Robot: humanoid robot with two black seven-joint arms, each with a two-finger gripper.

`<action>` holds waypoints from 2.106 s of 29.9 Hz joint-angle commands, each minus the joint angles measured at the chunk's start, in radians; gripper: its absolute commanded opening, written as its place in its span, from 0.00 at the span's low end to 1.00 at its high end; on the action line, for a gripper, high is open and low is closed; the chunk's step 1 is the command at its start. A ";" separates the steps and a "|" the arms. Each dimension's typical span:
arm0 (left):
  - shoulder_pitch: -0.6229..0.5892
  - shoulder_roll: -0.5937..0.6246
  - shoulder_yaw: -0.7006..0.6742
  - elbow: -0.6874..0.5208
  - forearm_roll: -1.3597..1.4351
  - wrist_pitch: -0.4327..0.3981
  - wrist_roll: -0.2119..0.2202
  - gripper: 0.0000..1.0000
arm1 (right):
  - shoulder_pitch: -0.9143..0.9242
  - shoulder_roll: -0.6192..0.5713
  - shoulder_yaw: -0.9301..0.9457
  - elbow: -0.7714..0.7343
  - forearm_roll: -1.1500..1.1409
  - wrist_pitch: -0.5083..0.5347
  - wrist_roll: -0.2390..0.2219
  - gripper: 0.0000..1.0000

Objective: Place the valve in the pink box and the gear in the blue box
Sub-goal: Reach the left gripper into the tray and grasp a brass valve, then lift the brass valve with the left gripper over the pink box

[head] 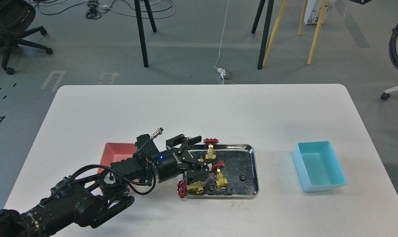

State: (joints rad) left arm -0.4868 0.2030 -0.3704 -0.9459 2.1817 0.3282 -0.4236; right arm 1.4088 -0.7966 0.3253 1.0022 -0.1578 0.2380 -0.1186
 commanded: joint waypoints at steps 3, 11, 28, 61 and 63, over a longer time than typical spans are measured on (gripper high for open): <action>0.034 -0.039 0.016 0.045 0.000 -0.001 0.000 1.00 | -0.002 0.000 0.000 -0.005 0.000 0.001 -0.003 1.00; 0.033 -0.060 0.019 0.121 0.000 0.008 0.000 1.00 | -0.002 0.000 0.000 -0.014 0.000 0.000 -0.003 1.00; 0.028 -0.062 0.021 0.142 0.000 0.012 0.005 0.67 | -0.001 0.017 -0.018 -0.036 -0.002 0.001 -0.001 1.00; 0.077 0.456 -0.094 -0.289 -0.336 0.002 0.060 0.25 | 0.039 0.082 -0.043 -0.116 -0.026 0.011 -0.022 1.00; 0.111 0.499 -0.113 -0.318 -0.338 0.000 0.066 0.25 | 0.041 0.082 -0.043 -0.116 -0.028 0.011 -0.022 1.00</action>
State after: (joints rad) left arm -0.4221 0.6355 -0.4629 -1.2197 1.8523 0.3271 -0.3707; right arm 1.4475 -0.7134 0.2821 0.8870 -0.1833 0.2487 -0.1411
